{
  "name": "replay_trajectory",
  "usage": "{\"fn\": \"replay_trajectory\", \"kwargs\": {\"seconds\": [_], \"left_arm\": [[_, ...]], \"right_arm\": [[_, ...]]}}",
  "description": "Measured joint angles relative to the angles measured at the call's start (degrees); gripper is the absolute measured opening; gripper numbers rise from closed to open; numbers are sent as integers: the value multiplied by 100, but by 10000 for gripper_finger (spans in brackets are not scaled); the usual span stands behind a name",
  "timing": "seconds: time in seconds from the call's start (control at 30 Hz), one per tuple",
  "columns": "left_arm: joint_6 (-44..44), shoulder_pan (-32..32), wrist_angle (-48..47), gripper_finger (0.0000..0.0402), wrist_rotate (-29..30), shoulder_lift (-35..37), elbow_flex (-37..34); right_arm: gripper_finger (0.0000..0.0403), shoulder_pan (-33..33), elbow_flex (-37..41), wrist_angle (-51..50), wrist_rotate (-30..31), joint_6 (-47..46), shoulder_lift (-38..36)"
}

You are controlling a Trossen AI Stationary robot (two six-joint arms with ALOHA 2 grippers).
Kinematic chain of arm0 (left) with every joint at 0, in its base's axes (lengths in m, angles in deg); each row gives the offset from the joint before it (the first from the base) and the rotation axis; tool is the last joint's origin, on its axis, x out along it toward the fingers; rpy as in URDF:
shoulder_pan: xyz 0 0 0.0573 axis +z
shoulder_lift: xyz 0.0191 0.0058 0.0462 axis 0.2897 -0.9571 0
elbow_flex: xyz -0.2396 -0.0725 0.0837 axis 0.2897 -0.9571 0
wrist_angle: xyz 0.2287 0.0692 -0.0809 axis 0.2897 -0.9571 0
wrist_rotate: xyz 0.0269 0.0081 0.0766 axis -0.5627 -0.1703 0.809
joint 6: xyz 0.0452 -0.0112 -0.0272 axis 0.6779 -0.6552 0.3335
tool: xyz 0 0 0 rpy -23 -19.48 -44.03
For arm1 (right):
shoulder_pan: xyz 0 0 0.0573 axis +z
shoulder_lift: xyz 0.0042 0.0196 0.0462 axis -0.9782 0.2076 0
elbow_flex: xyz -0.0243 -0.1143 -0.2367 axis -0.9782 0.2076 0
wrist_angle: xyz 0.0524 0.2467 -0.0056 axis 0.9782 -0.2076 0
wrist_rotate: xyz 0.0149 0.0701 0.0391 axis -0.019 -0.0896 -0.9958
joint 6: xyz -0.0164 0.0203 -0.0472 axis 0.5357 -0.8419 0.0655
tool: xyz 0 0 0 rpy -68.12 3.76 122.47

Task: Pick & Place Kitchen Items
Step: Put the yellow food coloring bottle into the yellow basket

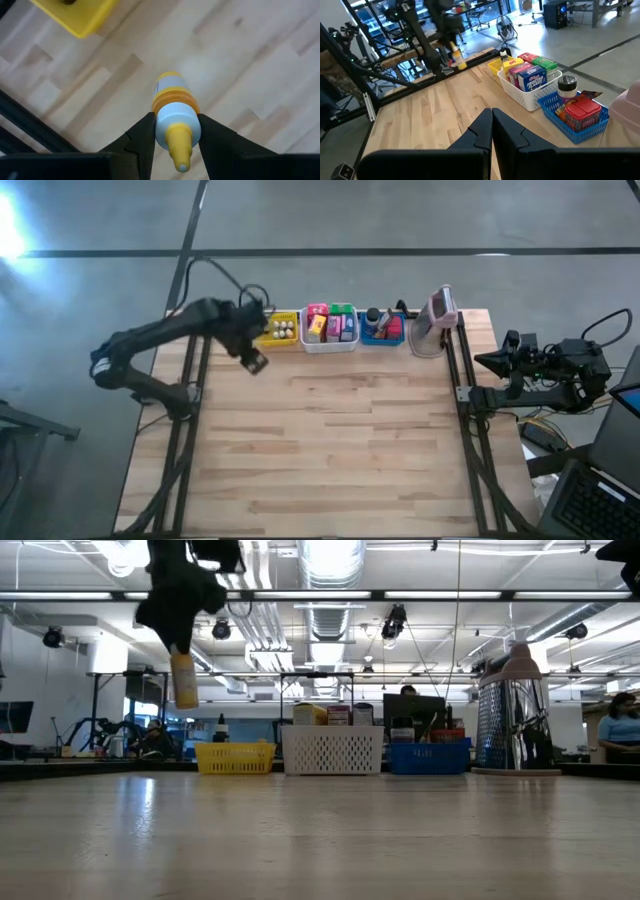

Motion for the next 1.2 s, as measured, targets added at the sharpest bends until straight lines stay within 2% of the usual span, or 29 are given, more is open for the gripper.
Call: {"fn": "replay_trajectory", "kwargs": {"seconds": [0.17, 0.33, 0.57, 0.73, 0.9, 1.2], "left_arm": [[983, 1157, 9, 138, -149, -556, 328], [1580, 1700, 7, 138, -151, -1149, 837], [1968, 1846, -99, 138, -114, -2086, 1789], [2070, 1877, -574, 138, -99, -2665, 2301], [2174, 1910, -570, 138, 133, -2802, 2356], [2133, 2211, -272, 138, 162, -2777, 2321]], "right_arm": [[8, -1, 0, 0, 0, 0, 0], [8, 0, 0, -2, -2, 0, 0], [8, 0, 0, 1, -1, 0, 0], [8, -1, 0, 1, -1, 0, 0], [8, -2, 0, 0, 1, 2, 0], [8, -2, 0, -2, -1, 0, 0]]}}
